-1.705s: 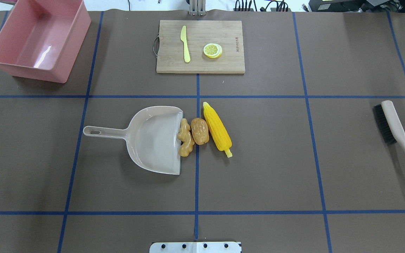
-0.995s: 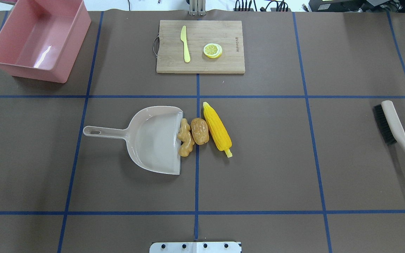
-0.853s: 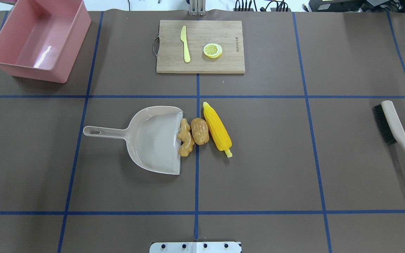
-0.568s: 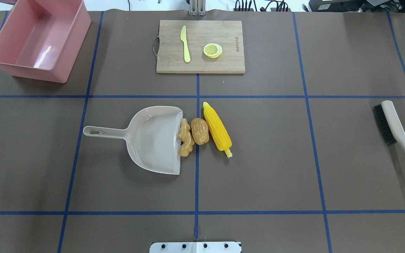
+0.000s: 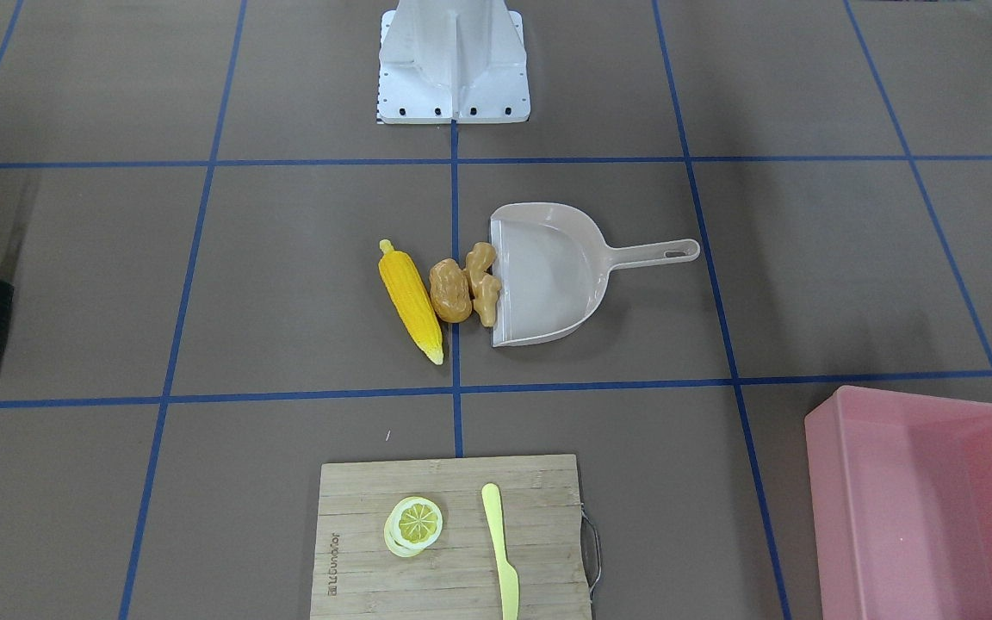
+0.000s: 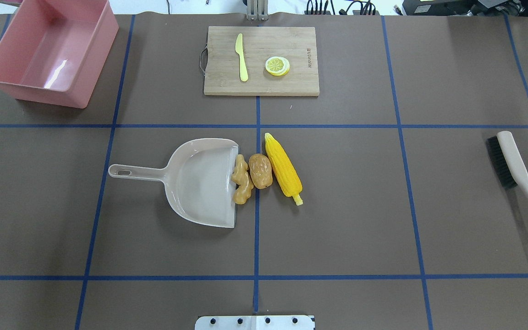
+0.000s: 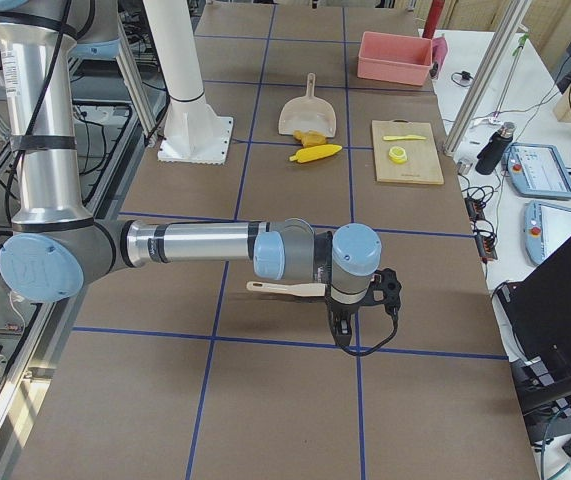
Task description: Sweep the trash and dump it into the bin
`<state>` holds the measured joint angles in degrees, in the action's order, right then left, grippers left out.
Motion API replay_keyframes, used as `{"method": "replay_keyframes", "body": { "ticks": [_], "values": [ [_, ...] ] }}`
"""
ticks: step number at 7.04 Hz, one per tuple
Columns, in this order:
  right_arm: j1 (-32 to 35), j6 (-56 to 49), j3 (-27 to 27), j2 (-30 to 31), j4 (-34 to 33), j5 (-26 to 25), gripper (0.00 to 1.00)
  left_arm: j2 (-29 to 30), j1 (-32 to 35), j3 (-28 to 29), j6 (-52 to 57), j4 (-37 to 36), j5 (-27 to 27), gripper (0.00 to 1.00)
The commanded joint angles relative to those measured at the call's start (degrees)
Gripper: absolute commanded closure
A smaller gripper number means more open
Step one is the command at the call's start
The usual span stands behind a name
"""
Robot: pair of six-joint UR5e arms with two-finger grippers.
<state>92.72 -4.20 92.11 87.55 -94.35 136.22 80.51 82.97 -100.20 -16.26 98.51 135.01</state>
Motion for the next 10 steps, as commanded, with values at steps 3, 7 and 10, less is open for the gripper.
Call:
{"method": "replay_keyframes", "body": {
  "ticks": [3,7,10],
  "values": [
    [0.6,0.1,0.4,0.0,0.0,-0.3,0.00,1.1,-0.1,-0.2,0.0,2.5,-0.3,0.01],
    [0.5,0.1,4.6,0.5,0.0,-0.4,0.00,0.4,-3.0,-0.4,2.8,17.0,2.3,0.01],
    [-1.4,1.2,8.7,4.6,0.0,1.9,0.00,3.1,-12.8,-2.4,6.1,23.0,1.8,0.01]
  ]
}}
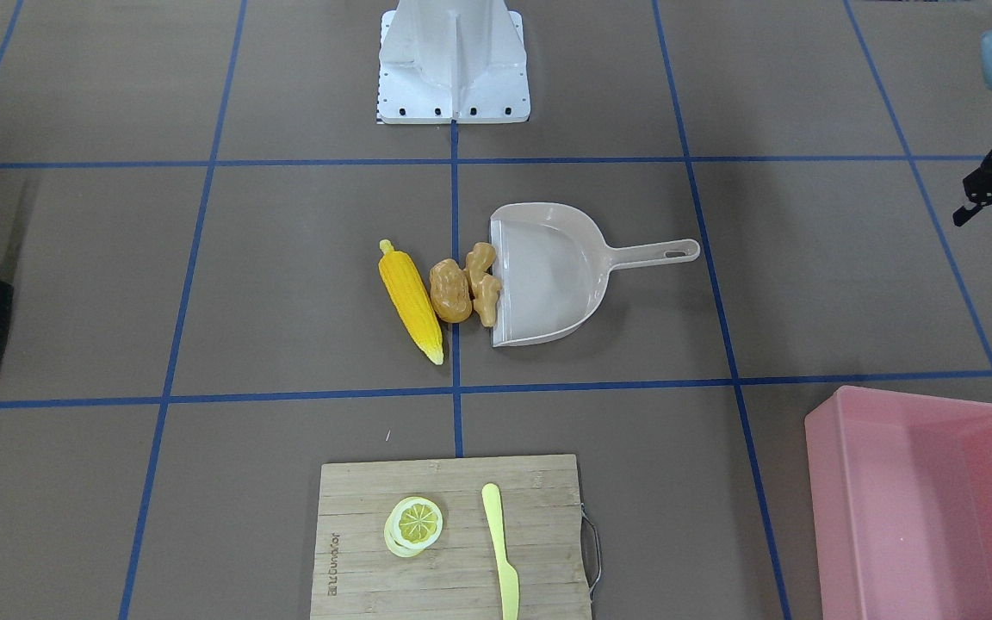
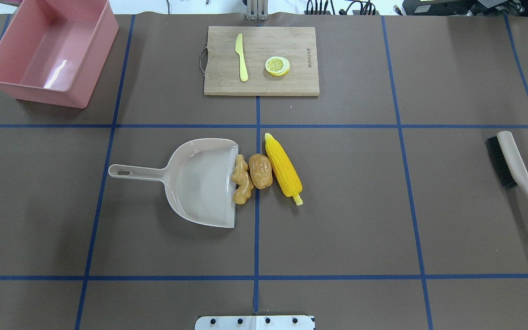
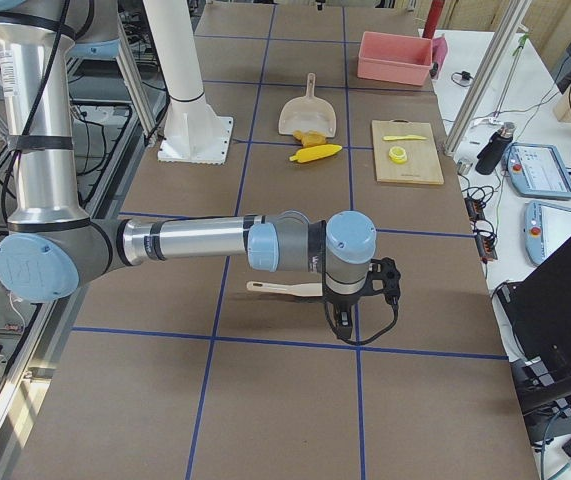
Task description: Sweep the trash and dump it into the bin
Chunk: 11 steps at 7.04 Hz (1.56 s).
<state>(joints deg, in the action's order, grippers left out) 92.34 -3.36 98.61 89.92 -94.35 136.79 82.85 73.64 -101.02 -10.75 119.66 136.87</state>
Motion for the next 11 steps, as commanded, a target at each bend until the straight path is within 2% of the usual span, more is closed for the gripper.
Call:
{"method": "replay_keyframes", "body": {
  "ticks": [1,2,3,4,5,6,7,9,10,11],
  "values": [
    [-3.3,4.4,6.2,4.5,0.0,1.6,0.00,1.1,-6.6,-3.6,0.7,2.9,-0.7,0.01],
    [-6.1,9.1,11.2,8.7,0.0,1.6,0.00,1.3,-12.0,-8.2,0.7,2.7,-3.9,0.01],
    [-8.6,9.3,12.9,10.0,0.0,1.6,0.00,2.0,-16.8,-9.9,0.7,2.7,-5.4,0.01],
    [-9.6,7.9,13.6,13.3,3.9,2.1,0.00,5.1,-21.0,-10.4,2.6,2.9,-5.1,0.01],
    [-11.7,8.1,14.3,17.6,8.8,1.6,0.00,7.4,-23.2,-9.9,11.5,2.7,-5.1,0.01],
    [-13.5,8.1,14.3,19.1,10.4,1.3,0.00,9.6,-23.2,-10.2,21.2,0.9,-5.5,0.01],
    [-15.3,10.1,14.3,19.2,10.9,0.9,0.00,14.7,-23.3,-9.7,28.2,-5.7,-5.4,0.01],
    [-20.2,13.4,13.0,19.2,15.3,-4.5,0.00,17.3,-24.8,-9.9,30.9,-14.1,-5.5,0.01],
    [-22.1,14.5,10.0,18.9,20.6,-6.6,0.00,17.8,-26.9,-8.5,30.9,-15.9,-6.9,0.01],
    [-23.0,15.8,6.7,18.6,25.9,-6.5,0.00,18.0,-30.2,-7.3,30.9,-15.4,-11.7,0.01]
  ]
}}
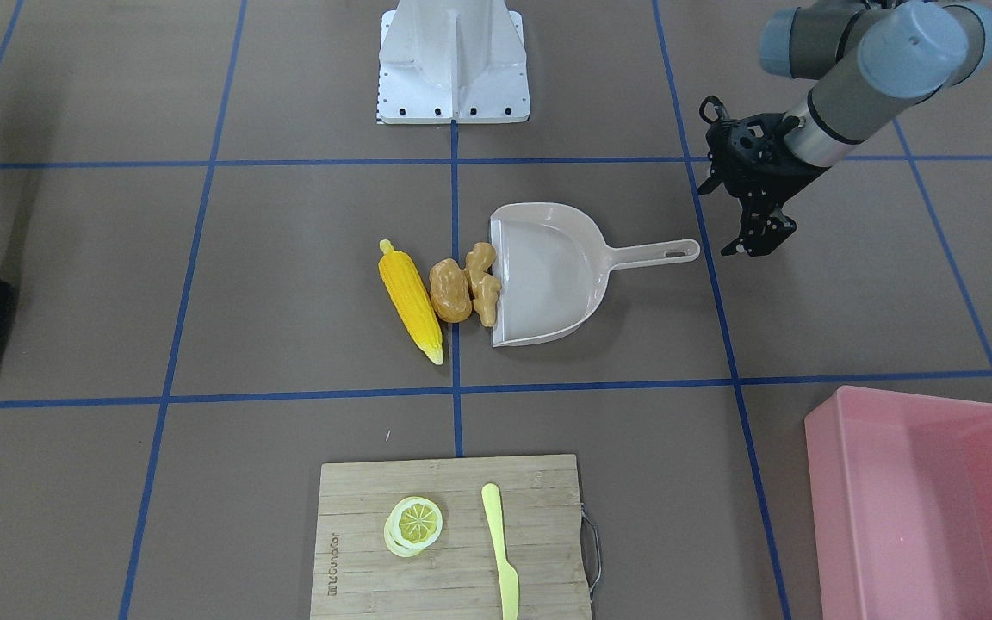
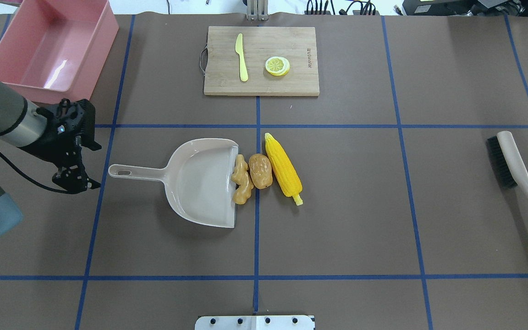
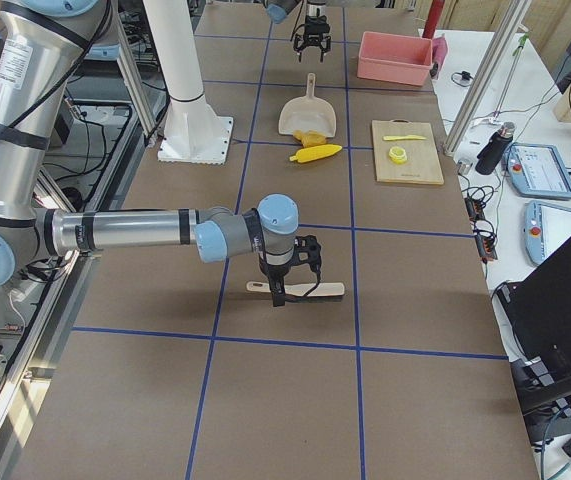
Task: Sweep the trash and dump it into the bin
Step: 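Reach the left gripper to the white dustpan handle and grasp it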
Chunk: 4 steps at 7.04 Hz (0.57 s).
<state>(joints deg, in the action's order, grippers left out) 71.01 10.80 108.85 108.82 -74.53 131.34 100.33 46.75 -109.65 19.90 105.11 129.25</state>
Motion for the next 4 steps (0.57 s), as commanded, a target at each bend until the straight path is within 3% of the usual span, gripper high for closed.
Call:
{"method": "replay_keyframes", "body": {
  "ticks": [1,2,4],
  "values": [
    [-3.4,4.3,-3.6,-1.0,6.8,-0.8,0.00,5.0,-4.0,1.5,0.0,-0.9,-5.0,0.01],
    [-4.7,6.1,-3.6,-2.2,6.9,-0.7,0.00,7.7,-4.7,2.3,0.0,-1.2,-5.3,0.01],
    [-7.1,8.9,-4.7,-4.4,6.9,-0.3,0.00,7.3,-5.5,1.4,0.3,-1.4,-9.0,0.01]
  ]
}}
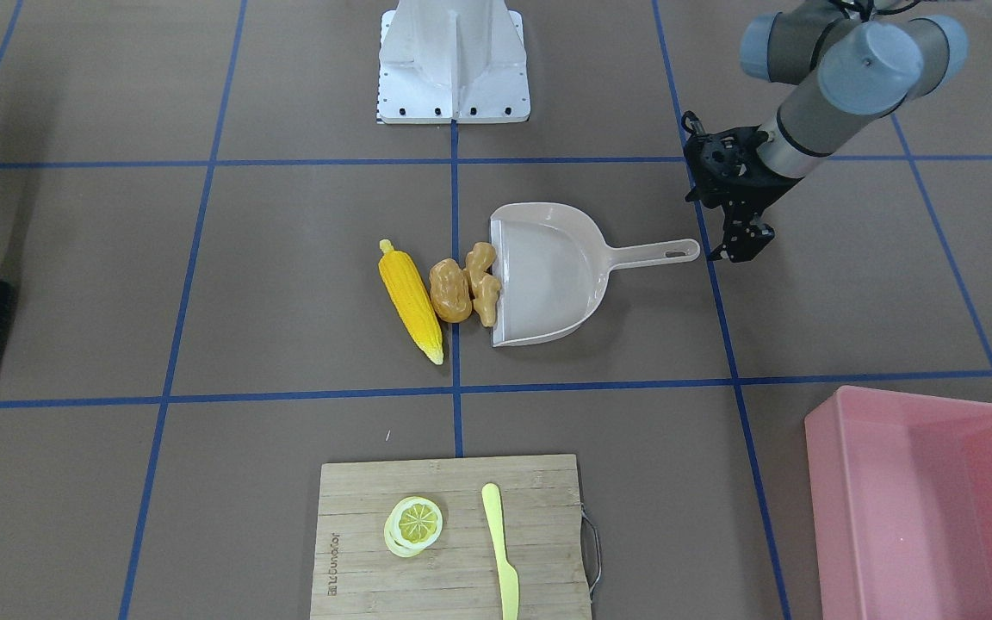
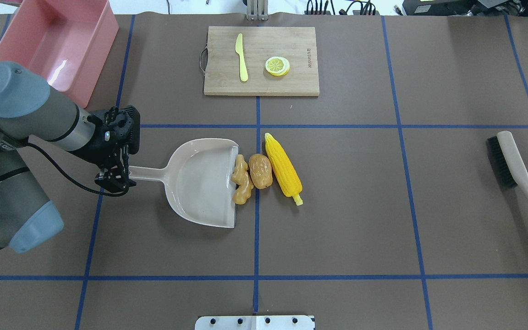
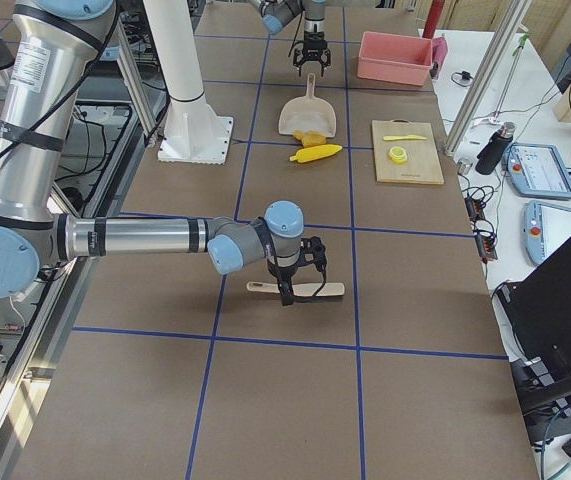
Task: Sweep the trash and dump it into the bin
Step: 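Reach the left gripper to the white dustpan handle and grasp it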
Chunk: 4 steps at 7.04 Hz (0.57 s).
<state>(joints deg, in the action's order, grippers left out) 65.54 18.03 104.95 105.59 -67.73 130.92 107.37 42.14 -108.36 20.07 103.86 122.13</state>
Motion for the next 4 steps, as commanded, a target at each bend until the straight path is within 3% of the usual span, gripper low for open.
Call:
{"method": "replay_keyframes", "body": {
  "ticks": [1,4],
  "values": [
    [-3.0,1.7,-3.0,-2.3,0.2,0.1,0.00,0.1,-1.2,0.1,0.1,-0.1,-1.6,0.01],
    [-5.8,4.9,-3.3,-2.1,0.0,1.3,0.00,0.9,-1.1,4.0,-0.3,-0.1,-1.3,0.01]
  ]
}}
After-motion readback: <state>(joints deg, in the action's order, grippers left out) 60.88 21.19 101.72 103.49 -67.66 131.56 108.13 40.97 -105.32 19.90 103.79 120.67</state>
